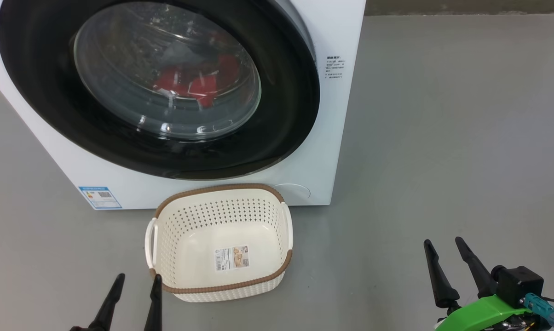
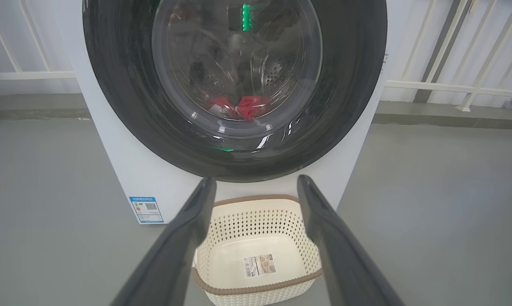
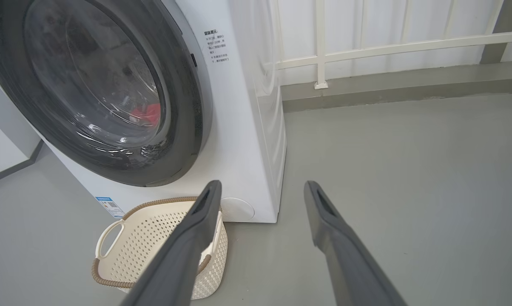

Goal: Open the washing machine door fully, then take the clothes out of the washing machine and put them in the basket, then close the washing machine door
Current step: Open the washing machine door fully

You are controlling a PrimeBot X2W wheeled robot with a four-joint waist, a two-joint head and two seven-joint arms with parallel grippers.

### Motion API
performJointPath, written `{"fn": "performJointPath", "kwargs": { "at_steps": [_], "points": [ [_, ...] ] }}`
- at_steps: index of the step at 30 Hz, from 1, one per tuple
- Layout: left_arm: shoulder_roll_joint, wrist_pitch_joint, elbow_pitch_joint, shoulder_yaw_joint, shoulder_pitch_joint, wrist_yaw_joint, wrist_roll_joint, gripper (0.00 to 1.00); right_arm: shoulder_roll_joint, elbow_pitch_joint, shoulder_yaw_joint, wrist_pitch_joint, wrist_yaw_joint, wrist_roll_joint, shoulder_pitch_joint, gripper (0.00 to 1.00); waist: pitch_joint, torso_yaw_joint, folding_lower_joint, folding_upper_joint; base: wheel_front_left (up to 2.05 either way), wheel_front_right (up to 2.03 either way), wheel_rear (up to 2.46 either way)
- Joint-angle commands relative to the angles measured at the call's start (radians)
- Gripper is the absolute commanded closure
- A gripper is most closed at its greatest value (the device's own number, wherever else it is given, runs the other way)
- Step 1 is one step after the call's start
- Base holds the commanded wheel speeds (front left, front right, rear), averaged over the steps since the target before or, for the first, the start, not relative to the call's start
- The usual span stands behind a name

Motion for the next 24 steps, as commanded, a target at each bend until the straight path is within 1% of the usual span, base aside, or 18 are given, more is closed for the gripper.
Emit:
{"fn": "performJointPath", "kwargs": {
  "at_steps": [1, 3, 4, 5, 6, 11, 13, 18, 19, 23, 24],
  "points": [
    [0.01, -0.012, -0.024, 0.03, -0.009, -0.004, -0.005, 0.0, -0.01, -0.028, 0.017, -0.012, -0.001, -0.013, -0.005, 0.0, 0.001, 0.0, 0.0, -0.0001, 0.0, 0.0, 0.0],
    [0.01, -0.012, -0.025, 0.03, -0.009, -0.004, -0.006, 0.0, -0.01, -0.033, 0.02, -0.012, -0.001, -0.013, -0.007, 0.0, 0.002, 0.001, 0.0, -0.0001, 0.0, 0.0, 0.0],
    [0.01, -0.012, -0.026, 0.03, -0.01, -0.004, -0.006, 0.0, -0.009, -0.034, 0.026, -0.012, -0.001, -0.007, -0.009, 0.04, 0.003, 0.001, 0.0, -0.0001, 0.0, 0.0, 0.0],
    [0.01, -0.012, -0.026, 0.029, -0.011, -0.004, -0.006, 0.0, -0.008, -0.034, 0.033, -0.012, -0.001, 0.005, -0.011, 0.62, 0.004, 0.002, 0.0, -0.0001, 0.0, 0.0, 0.0],
    [0.01, -0.012, -0.026, 0.028, -0.011, -0.004, -0.007, 0.0, -0.008, -0.035, 0.041, -0.012, -0.001, 0.018, -0.015, 1.0, 0.005, 0.003, 0.0, -0.0001, 0.0, 0.0, 0.0],
    [0.01, -0.012, -0.028, 0.016, -0.025, -0.004, -0.011, 0.0, -0.002, -0.05, 0.057, -0.012, -0.001, 0.097, -0.061, 1.0, 0.026, 0.011, 0.0, -0.0001, 0.0, 0.0, 0.0],
    [0.01, -0.012, -0.028, 0.009, -0.035, -0.004, -0.014, 0.0, 0.003, -0.061, 0.055, -0.012, -0.001, 0.16, -0.096, 1.0, 0.04, 0.016, 0.0, -0.0001, 0.0, 0.0, 0.0],
    [0.01, -0.012, -0.028, -0.011, -0.065, -0.004, -0.024, 0.0, 0.011, -0.087, 0.061, -0.012, -0.001, 0.352, -0.217, 1.0, 0.082, 0.033, 0.0, -0.0001, 0.0, 0.0, 0.0],
    [0.01, -0.012, -0.027, -0.022, -0.08, -0.004, -0.027, 0.0, 0.012, -0.093, 0.065, -0.012, -0.001, 0.429, -0.272, 1.0, 0.101, 0.044, 0.0, -0.0001, 0.0, 0.0, 0.0],
    [0.01, -0.012, -0.024, -0.045, -0.116, 0.0, -0.038, 0.0, 0.013, -0.108, 0.078, -0.012, -0.001, 0.621, -0.384, 1.0, 0.144, 0.074, 0.0, -0.0001, 0.0, 0.0, 0.0],
    [0.01, -0.012, -0.024, -0.045, -0.116, 0.0, -0.038, 0.0, 0.013, -0.108, 0.078, -0.012, -0.001, 0.621, -0.384, 1.0, 0.144, 0.074, 0.0, -0.0001, 0.0, 0.0, 0.0]
  ]
}}
